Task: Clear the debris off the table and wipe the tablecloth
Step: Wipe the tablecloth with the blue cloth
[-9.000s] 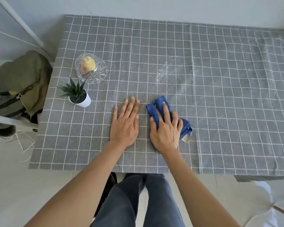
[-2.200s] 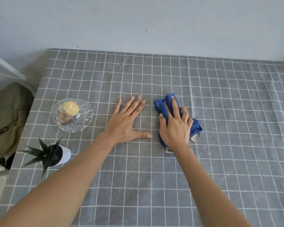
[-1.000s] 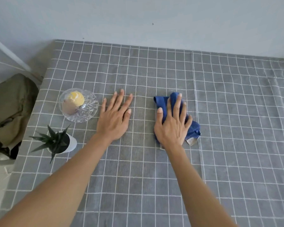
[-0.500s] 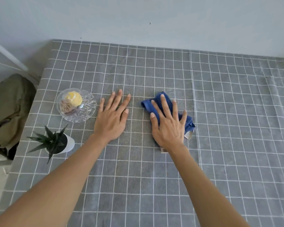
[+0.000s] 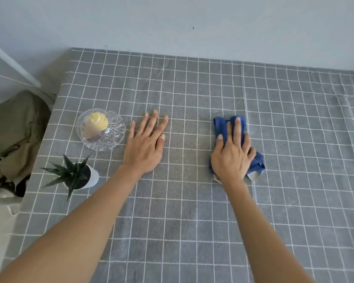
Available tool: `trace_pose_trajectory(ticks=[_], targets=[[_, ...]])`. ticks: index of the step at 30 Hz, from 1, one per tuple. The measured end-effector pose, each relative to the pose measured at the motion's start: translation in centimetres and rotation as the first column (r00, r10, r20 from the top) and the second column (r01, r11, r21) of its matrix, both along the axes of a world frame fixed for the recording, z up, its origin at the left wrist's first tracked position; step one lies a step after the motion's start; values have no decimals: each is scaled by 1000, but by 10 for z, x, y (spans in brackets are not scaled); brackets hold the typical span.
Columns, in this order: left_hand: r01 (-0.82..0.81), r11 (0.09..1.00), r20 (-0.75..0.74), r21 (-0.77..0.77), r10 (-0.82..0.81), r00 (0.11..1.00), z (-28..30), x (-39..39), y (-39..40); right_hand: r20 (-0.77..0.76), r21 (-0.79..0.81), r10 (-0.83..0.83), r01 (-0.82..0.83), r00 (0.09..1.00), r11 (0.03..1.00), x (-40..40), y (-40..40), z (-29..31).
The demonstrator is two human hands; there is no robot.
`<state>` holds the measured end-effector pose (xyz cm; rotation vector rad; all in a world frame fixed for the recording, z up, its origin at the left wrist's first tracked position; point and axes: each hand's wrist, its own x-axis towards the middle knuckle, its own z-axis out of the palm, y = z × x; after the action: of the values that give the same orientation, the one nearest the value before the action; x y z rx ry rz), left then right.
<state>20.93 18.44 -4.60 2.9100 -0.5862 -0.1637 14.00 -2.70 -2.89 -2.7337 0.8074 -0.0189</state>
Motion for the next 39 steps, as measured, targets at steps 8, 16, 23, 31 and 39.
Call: trace_pose_trajectory(ticks=[8,16,23,31,39], targets=[[0,1000,7,-6,0,1000,0,0,0,7,-49,287,-286,958,957,-3,28,2],[-12,1000,10,3,12,1000,1,-1,-1,67,0,313,-314,947,950,-6,46,4],[-11,1000,2,3,11,1000,-1,0,-1,72,-38,115,-113,991,993,-1,15,0],[1,1000,8,-6,-1,1000,2,-1,-1,52,-64,214,-211,975,975,-7,29,-3],[2,1000,21,-9,-2,1000,2,-1,0,23,-51,334,-333,942,942,-17,55,0]])
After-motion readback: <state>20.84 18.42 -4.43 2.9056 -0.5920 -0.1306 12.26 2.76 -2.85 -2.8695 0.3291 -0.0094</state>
